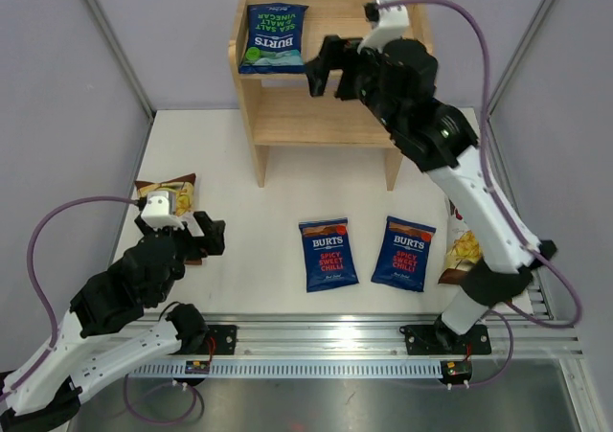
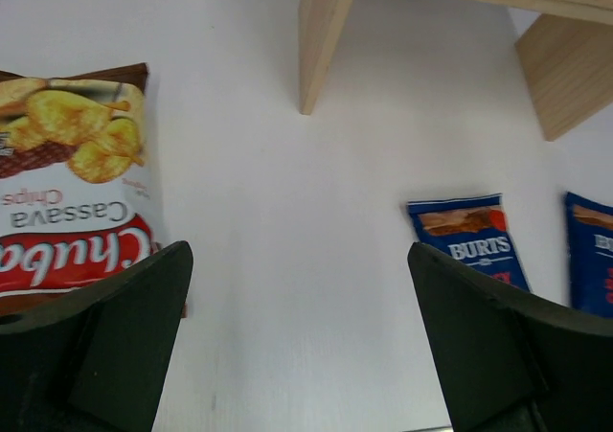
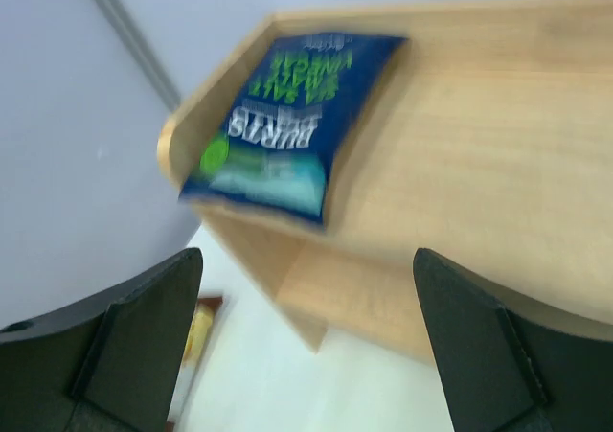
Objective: Place and organize the chips bags onto the shelf
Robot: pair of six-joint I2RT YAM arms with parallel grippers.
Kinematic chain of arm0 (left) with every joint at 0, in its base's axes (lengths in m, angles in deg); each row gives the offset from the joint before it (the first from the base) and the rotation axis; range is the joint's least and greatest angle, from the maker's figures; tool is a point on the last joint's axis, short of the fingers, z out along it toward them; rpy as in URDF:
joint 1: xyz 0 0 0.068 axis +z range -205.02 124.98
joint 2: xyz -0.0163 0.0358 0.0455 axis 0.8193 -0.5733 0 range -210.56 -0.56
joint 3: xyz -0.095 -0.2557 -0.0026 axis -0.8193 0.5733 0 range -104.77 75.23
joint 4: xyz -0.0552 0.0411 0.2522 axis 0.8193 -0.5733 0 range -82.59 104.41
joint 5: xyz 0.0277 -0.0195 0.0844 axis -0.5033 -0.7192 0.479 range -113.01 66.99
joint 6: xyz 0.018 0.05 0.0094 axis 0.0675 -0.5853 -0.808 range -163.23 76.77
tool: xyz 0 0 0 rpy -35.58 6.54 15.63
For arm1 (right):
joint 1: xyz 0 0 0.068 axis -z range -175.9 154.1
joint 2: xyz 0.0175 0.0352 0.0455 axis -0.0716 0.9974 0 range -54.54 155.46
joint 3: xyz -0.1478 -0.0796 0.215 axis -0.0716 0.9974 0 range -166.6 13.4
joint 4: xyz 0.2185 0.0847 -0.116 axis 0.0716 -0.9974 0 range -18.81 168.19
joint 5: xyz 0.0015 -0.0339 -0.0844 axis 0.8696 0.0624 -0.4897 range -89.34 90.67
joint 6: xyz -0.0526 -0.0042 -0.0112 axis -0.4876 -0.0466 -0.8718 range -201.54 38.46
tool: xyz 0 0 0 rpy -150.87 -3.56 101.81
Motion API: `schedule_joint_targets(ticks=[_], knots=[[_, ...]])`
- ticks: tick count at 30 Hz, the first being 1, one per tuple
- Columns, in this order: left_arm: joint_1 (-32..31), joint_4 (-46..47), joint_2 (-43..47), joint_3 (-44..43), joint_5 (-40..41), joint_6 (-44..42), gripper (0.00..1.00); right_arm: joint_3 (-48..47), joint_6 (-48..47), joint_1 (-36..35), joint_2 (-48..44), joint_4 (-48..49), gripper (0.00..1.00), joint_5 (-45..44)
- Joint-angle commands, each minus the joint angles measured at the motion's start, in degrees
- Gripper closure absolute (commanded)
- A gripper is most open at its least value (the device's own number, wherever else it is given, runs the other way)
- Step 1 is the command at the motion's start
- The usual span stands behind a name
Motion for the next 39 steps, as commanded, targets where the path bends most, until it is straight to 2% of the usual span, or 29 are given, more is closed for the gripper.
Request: schedule_joint_targets(ticks=[1,2,3,4,5,6,9,12,14,19,22,24,30,35,39], knots=[[0.1,6.2,-1.0,0.6,-9.2,6.0,0.01,20.1,2.9,0.3,-15.3,1.4,0.01,9.8],[0.1,8.0,-2.3,3.3,-13.9,7.2,0.01,26.6,4.0,0.4,-23.8,3.7,0.01,11.0],[0.1,10.1,-3.3,4.7,-16.2,8.2,0.01,39.3,5.0,0.3,-28.2,6.1,0.01,11.8],[0.1,14.6,-4.3,6.0,-18.5,9.9,0.01,45.1,6.3,0.4,-32.6,9.4,0.01,12.5],[0.1,17.2,-5.8,7.8,-22.2,10.7,0.01,50.2,9.7,0.4,-40.8,10.1,0.00,12.8],[0.1,19.6,-8.9,10.2,-23.8,11.4,0.01,58.9,11.7,0.3,-44.6,10.2,0.01,13.2],[0.1,27.9,-16.5,13.8,-27.5,13.9,0.01,73.0,18.7,0.4,-58.2,9.9,0.00,14.8],[0.1,37.1,-22.5,16.8,-30.9,14.1,0.01,80.1,19.7,0.3,-67.7,5.8,0.01,16.3],[0.2,42.5,-25.7,17.0,-32.0,14.3,0.01,82.4,19.2,0.3,-73.0,1.7,0.00,14.1],[0.2,44.7,-36.2,12.7,-32.1,13.6,0.01,90.6,21.4,0.3,-83.1,-1.2,0.01,10.2],[0.2,44.7,-37.4,12.8,-29.5,14.4,0.01,96.0,22.6,0.3,-90.2,1.9,0.01,14.5],[0.2,45.1,-36.7,14.3,-26.6,15.3,0.01,97.9,24.5,0.3,-94.4,1.9,0.01,14.0],[0.4,44.5,-37.8,15.4,-24.4,14.6,0.01,92.8,28.5,0.4,-92.8,-8.1,0.01,9.1],[0.5,44.2,-38.9,15.7,-23.0,15.2,0.01,91.3,28.3,0.4,-94.5,-6.0,0.01,14.0],[0.5,45.2,-41.6,15.2,-24.5,13.9,0.01,90.9,28.6,0.3,-94.5,-9.2,0.01,8.0]])
